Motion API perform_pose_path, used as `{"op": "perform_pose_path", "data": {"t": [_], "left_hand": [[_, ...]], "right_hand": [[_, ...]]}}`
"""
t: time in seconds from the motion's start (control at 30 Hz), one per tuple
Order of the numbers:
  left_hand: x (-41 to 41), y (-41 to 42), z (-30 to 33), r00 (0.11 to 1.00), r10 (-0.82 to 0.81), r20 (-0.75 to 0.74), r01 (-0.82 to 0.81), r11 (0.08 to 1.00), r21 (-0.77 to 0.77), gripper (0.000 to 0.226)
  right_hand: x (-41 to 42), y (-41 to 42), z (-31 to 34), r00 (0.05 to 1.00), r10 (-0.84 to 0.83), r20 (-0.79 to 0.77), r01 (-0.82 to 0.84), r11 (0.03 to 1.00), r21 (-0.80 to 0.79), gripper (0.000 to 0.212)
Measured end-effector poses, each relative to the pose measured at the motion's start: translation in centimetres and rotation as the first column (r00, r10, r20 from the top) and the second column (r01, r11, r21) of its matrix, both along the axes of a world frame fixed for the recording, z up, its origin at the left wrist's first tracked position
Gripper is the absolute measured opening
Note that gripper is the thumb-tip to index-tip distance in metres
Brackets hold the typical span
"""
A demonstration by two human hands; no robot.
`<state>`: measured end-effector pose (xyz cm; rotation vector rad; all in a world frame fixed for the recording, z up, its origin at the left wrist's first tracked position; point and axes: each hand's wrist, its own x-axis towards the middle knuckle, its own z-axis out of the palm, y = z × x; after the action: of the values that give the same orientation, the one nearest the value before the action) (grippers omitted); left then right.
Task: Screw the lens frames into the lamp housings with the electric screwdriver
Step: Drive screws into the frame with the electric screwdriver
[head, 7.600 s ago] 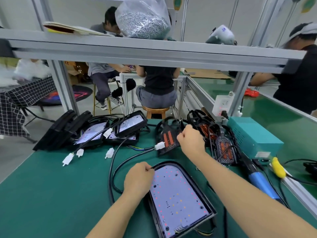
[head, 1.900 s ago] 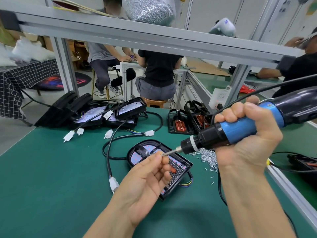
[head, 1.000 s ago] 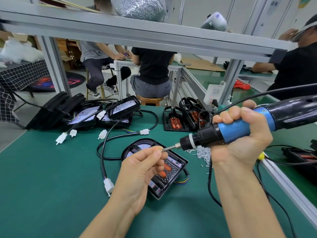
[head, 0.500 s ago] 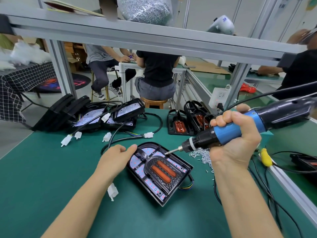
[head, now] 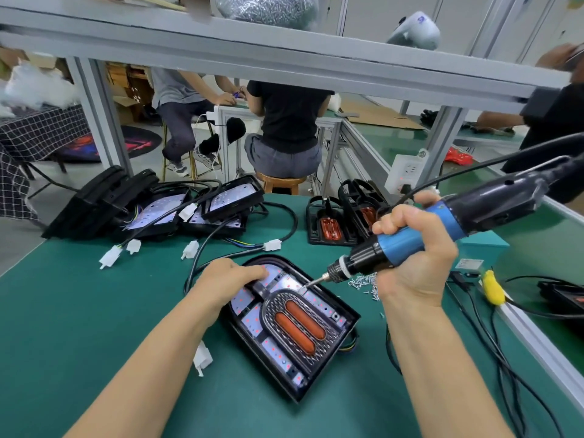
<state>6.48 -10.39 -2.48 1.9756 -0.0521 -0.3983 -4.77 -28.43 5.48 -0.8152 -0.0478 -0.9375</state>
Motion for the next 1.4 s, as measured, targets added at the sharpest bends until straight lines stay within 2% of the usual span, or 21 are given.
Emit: {"op": "perform_pose_path", "data": {"t": [0.13, 0.33, 0.57, 0.73, 1.13, 1.4], "left_hand": [[0.2, -0.3, -0.1, 0.996, -0.053, -0.065, 0.05, 0.998, -0.043, 0.056], [0.3, -0.9, 0.1, 0.983, -0.069, -0.171, 0.049, 0.992, -0.118, 0.059], [0.7, -1.1, -0.6, 0.977, -0.038, -0.21, 0.004, 0.987, -0.159, 0.057], [0.3, -1.3, -0.2, 0.981, -0.034, -0.193, 0.0, 0.985, -0.174, 0.049], [0.8, -1.3, -0.9, 0.989, -0.029, -0.144, 0.003, 0.984, -0.178, 0.054], [1.1, -1.7, -1.1, 0.993, 0.006, -0.114, -0.028, 0.981, -0.192, 0.054]], "right_hand": [[-1.4, -1.4, 0.5, 1.0, -0.013, 0.009, 0.013, 1.0, -0.01, 0.024], [-3.1, -2.3, 0.1, 0.999, -0.007, -0.032, 0.004, 0.994, -0.109, 0.025], [-3.5, -2.2, -0.6, 0.998, -0.031, -0.058, 0.017, 0.975, -0.221, 0.026], [-3.3, -2.4, -0.9, 0.997, -0.04, -0.067, 0.019, 0.957, -0.289, 0.026], [-2.8, -2.3, -0.8, 0.997, -0.039, -0.067, 0.014, 0.943, -0.334, 0.027], [-2.3, -1.5, -1.1, 0.995, 0.03, -0.093, -0.067, 0.903, -0.425, 0.028]]}}
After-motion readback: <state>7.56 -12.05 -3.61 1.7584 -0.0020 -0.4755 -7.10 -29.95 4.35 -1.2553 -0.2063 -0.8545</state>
